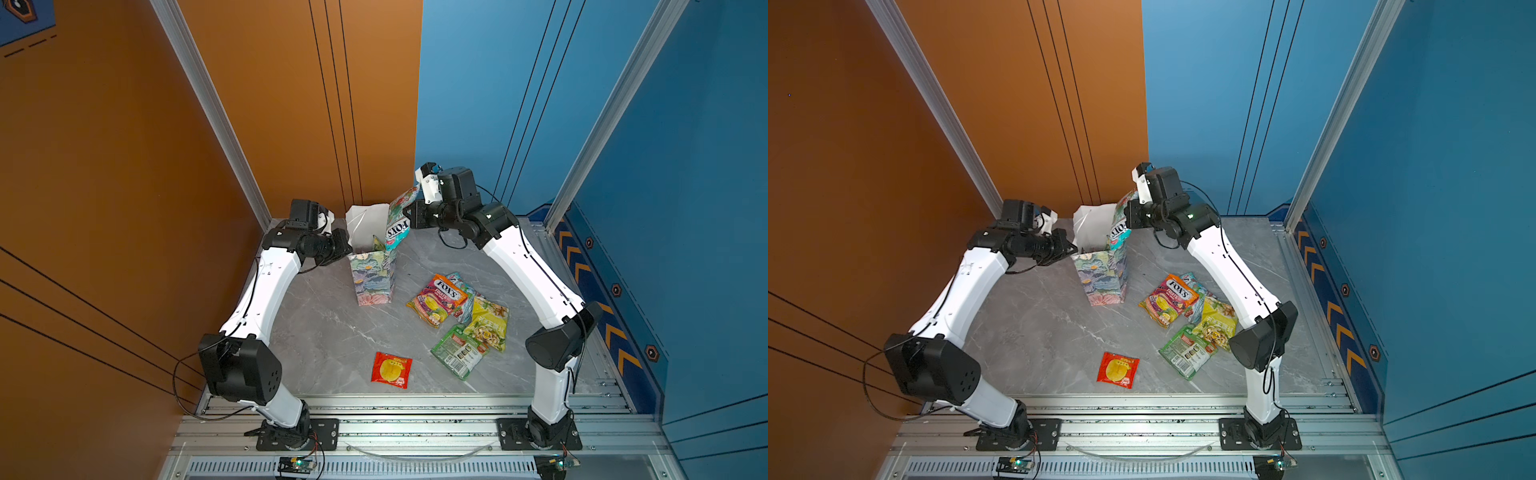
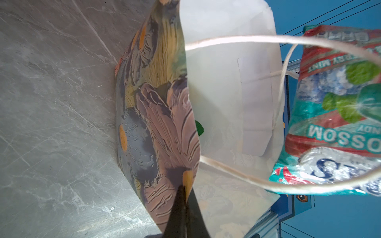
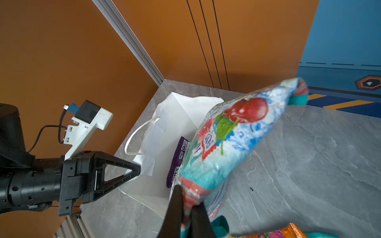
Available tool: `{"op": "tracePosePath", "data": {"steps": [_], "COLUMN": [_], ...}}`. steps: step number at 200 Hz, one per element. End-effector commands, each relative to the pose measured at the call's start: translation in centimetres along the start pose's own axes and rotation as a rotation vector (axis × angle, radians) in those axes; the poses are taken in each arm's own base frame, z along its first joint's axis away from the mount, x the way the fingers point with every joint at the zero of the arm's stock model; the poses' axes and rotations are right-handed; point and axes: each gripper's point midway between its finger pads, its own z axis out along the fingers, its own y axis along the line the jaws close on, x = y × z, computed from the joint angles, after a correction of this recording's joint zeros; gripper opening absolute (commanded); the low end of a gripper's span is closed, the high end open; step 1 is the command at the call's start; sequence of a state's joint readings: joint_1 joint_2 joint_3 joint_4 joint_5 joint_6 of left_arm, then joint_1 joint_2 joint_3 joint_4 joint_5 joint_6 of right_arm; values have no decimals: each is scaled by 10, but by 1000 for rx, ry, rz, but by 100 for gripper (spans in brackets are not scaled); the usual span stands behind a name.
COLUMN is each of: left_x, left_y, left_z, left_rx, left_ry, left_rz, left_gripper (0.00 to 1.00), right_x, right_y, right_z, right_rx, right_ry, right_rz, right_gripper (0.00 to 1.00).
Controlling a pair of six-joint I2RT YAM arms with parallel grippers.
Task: Place the snacks into the paper bag
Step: Place the snack in the paper bag.
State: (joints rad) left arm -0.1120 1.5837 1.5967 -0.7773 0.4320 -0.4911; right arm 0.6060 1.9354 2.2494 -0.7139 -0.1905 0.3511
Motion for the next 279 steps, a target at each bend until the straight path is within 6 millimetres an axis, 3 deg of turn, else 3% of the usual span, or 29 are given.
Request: {"op": "tracePosePath", "data": {"steps": [1, 52, 97, 101, 158, 160, 166, 230, 279], "left_x": [2, 3, 3, 3, 2, 2, 2, 3, 2], "left_y": [-5, -5, -7, -7, -8, -8, -8, -7, -7], "left_z": [-7, -8, -10, -10, -9, -9, -9, -7, -3], "left_rx": [29, 31, 35, 35, 41, 41, 43, 47, 60], "left_ry": [-1, -2, -7, -7, -7, -7, -6, -6, -6], "left_rz": [1, 3, 6, 7, 4, 4, 3, 1, -4], "left_gripper": [0, 0, 0, 0, 0, 0, 0, 0, 0], "right_x": [-6, -4, -1, 4, 6, 12, 16, 22, 21], "right_y": [9, 14, 2, 15, 22, 19, 18, 15, 62], "right_z": [-8, 0, 4, 6, 8, 18, 23, 37, 52], "right_rx": [28, 105, 197, 184, 199, 204, 207, 243, -13], "right_ry": [-31, -20, -10, -5, -7, 12, 21, 26, 31], "right_rz": [-50, -93, -106, -121, -142, -144, -146, -134, -56], "right_gripper": [0, 0, 0, 0, 0, 0, 0, 0, 38]}}
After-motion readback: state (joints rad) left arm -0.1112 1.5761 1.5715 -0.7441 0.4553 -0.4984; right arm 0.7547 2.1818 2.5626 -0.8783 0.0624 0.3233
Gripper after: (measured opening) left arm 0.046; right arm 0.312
